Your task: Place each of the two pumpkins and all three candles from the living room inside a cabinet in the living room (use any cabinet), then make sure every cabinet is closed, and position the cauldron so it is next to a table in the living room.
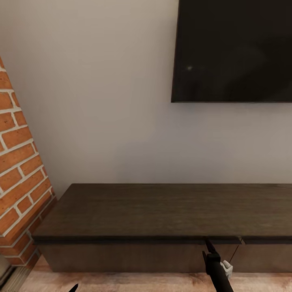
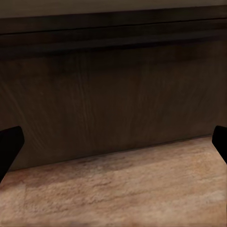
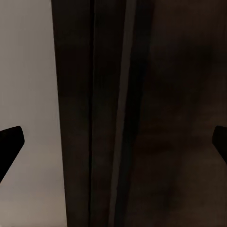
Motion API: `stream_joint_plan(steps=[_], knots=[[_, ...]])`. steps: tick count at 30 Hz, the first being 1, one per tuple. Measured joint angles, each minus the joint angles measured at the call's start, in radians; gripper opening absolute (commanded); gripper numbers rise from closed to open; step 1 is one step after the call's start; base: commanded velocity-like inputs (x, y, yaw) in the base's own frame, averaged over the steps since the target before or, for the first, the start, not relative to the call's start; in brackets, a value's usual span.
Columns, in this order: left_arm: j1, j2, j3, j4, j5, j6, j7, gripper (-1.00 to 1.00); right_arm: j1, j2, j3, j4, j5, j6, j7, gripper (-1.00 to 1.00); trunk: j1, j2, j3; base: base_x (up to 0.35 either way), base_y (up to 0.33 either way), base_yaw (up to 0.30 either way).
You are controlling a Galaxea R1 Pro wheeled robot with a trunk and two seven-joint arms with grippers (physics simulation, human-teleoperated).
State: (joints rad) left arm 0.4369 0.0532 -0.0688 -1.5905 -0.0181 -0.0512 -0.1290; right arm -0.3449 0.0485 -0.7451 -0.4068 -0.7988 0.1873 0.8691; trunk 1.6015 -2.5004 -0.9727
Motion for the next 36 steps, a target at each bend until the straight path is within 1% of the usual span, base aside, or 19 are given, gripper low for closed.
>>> stream_joint_plan(steps=[3, 6, 36], knots=[[0.000, 0.000, 0.000, 0.000, 0.000, 0.000, 0.000, 1.00, 0.000, 0.000, 0.000, 0.000, 0.000, 0.000, 0.000, 1.00, 0.000, 0.000, 0.000, 0.000, 0.000, 0.000], [0.000, 0.000, 0.000, 0.000, 0.000, 0.000, 0.000, 1.00, 0.000, 0.000, 0.000, 0.000, 0.001, 0.000, 0.000, 1.00, 0.001, -0.001, -0.011, 0.000, 0.000, 0.000], [0.000, 0.000, 0.000, 0.000, 0.000, -0.001, 0.000, 1.00, 0.000, 0.000, 0.001, 0.001, 0.001, 0.000, 0.000, 1.00, 0.001, -0.001, -0.012, 0.020, 0.000, 0.000]])
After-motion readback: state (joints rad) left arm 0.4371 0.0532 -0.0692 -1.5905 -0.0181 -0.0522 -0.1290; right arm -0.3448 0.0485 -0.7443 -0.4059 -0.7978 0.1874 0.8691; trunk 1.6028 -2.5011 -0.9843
